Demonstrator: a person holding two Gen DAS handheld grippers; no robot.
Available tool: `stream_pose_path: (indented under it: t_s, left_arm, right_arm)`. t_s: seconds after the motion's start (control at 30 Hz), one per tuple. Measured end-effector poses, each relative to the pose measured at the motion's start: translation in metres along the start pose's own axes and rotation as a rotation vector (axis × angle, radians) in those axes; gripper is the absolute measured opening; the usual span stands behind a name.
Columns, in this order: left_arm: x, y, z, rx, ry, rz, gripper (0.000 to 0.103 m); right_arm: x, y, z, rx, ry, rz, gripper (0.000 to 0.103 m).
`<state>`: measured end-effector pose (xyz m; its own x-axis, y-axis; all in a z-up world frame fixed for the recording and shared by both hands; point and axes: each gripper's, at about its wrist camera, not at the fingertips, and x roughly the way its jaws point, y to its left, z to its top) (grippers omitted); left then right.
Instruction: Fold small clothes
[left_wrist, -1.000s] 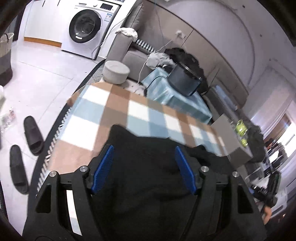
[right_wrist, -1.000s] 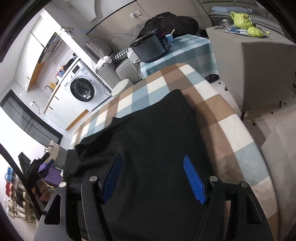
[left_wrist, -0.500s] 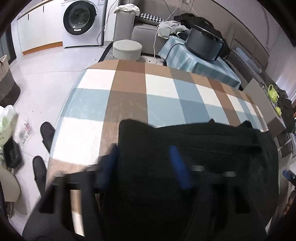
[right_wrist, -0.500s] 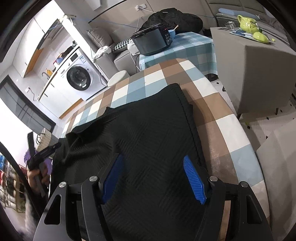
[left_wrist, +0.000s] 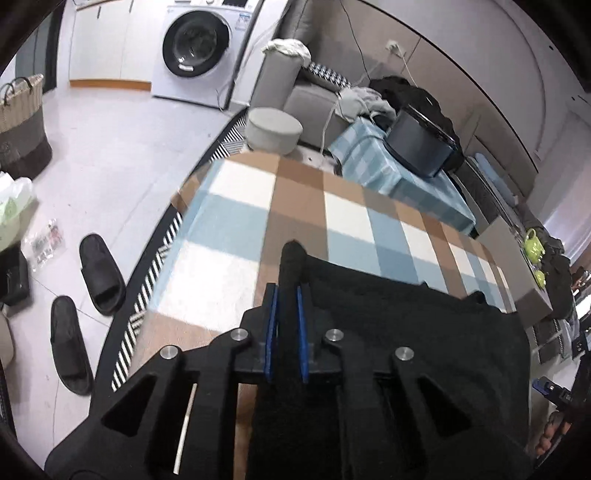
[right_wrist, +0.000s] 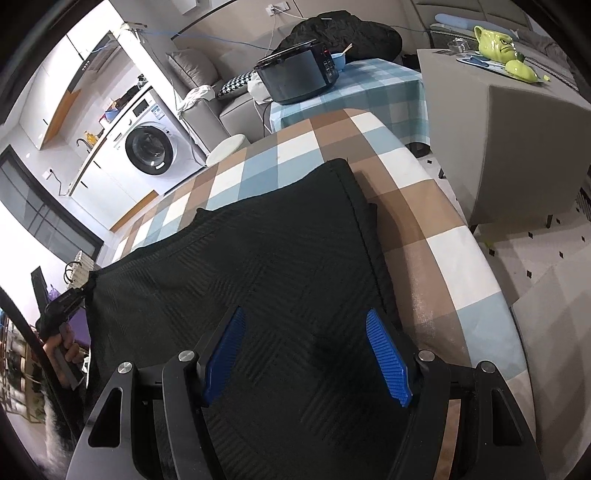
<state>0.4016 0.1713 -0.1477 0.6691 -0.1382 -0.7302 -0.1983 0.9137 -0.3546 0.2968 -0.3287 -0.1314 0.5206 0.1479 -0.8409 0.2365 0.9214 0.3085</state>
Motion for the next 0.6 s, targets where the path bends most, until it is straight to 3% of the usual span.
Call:
stream_pose_path:
  t_s: [0.2, 0.3, 0.33, 0.6]
  left_arm:
    - [-0.037, -0.007, -0.022, -0.002, 0.009, -0.056, 0.032]
    - [-0.066, -0.012, -0.046, 0.002, 0.01, -0.074, 0.055]
    - [-0.074, -0.013, -0.055, 0.007, 0.012, -0.076, 0.057]
    - [-0.117, -0.018, -0.158, 0.009, 0.117, -0.018, 0.06]
  right_arm:
    - [-0.013, -0.015, -0.017, 0.021, 0.011, 0.002, 0.07]
    - [-0.023, -0.025, -0.035, 0.044, 0.025, 0.024, 0.07]
    - [-0.026, -0.028, -0.043, 0.047, 0.03, 0.025, 0.07]
    - [-0.057, -0.038, -0.098, 0.052, 0.028, 0.039, 0.07]
